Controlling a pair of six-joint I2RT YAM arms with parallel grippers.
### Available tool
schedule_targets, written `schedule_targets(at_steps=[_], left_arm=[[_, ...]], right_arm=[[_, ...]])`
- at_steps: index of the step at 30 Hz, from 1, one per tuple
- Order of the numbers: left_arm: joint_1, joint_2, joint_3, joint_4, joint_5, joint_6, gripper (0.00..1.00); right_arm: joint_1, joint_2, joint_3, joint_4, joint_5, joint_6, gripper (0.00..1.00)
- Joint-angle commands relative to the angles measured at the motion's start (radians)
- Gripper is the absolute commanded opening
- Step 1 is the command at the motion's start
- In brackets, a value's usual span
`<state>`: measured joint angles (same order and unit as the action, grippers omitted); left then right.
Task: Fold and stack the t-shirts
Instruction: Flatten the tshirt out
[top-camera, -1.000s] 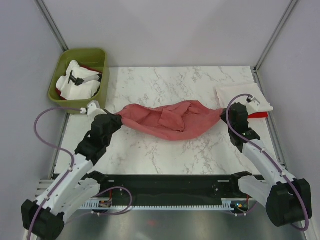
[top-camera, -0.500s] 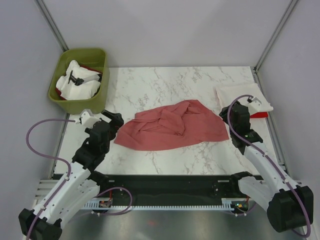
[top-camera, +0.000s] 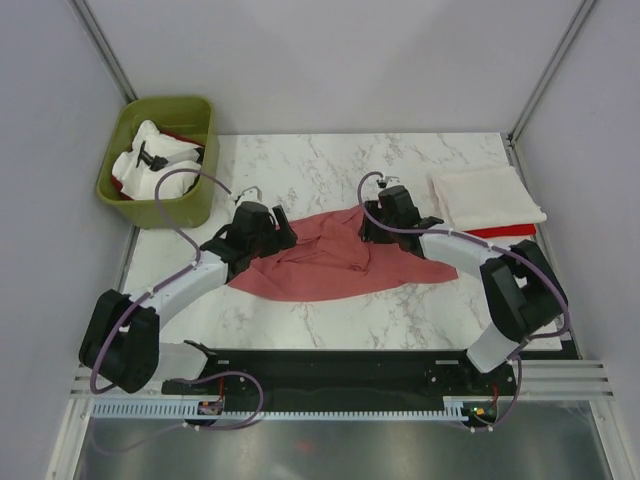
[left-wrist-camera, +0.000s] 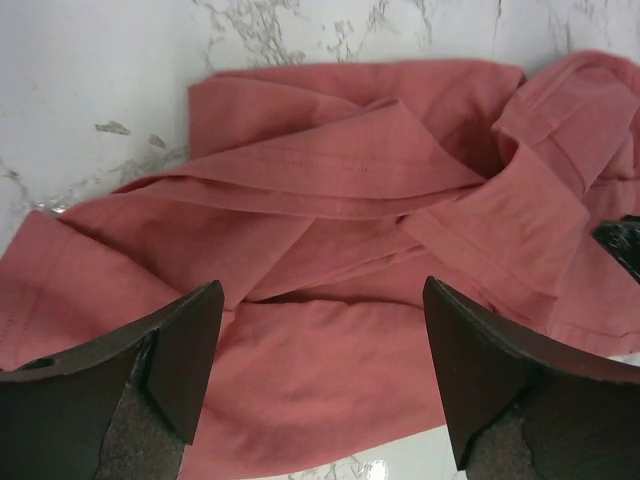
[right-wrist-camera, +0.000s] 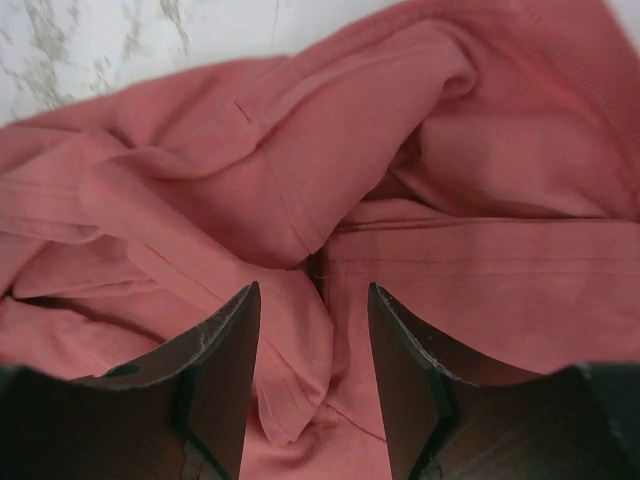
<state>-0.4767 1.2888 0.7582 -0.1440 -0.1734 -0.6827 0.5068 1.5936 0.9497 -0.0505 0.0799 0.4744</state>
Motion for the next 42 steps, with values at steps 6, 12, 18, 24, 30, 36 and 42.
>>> schedule_targets(at_steps=[6,12,18,24,30,36,42], left_arm=[[-0.005,0.125,0.075,0.064,0.120,0.090,0.87],[-0.003,0.220,0.121,0.058,0.106,0.112,0.85],[-0.010,0.218,0.127,0.052,0.126,0.130,0.80],[-0.059,0.188,0.130,0.054,0.097,0.170,0.80],[-0.121,0.172,0.132,0.081,0.106,0.198,0.82],[-0.137,0.147,0.101,0.142,0.159,0.209,0.84],[-0.137,0.185,0.092,0.253,0.290,0.184,0.72]], right_arm=[[0.016,0.160,0.090,-0.038,-0.173,-0.037,0.55],[0.026,0.154,0.104,-0.037,-0.181,-0.034,0.10],[0.022,-0.110,0.012,0.001,-0.086,-0.042,0.00],[0.016,-0.267,-0.045,0.028,-0.042,-0.045,0.00],[0.013,-0.258,-0.037,0.023,-0.062,-0.045,0.01],[0.012,-0.242,-0.037,0.023,-0.069,-0.040,0.01],[0.012,-0.231,-0.038,0.023,-0.075,-0.036,0.01]])
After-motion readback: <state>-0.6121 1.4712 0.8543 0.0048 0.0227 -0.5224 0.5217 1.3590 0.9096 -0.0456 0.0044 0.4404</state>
